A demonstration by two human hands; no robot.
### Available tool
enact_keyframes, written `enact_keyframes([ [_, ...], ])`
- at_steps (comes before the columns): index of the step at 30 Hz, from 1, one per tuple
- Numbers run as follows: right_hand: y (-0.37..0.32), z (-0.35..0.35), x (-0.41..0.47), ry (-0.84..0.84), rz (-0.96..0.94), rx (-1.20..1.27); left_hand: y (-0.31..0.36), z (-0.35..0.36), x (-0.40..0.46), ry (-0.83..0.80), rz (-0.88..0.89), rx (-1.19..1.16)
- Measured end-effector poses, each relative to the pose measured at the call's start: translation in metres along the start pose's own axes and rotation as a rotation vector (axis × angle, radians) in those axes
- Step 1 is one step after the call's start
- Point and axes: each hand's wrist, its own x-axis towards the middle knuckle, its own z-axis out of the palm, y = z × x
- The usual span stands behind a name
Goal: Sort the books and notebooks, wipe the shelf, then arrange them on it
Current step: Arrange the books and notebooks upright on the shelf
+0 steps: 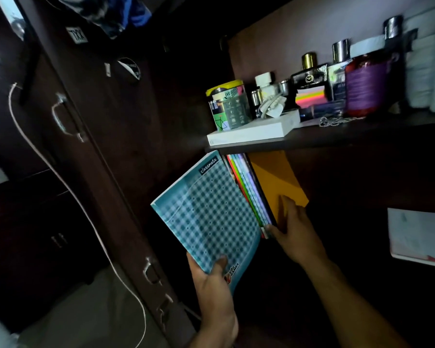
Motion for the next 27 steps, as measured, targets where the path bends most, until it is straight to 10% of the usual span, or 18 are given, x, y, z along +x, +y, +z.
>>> enact_keyframes([
  [27, -0.001, -0.036, -0.003, 0.244, 0.213, 0.131, -0.014, -0.006, -0.001, -0.072, -0.018, -0.027],
])
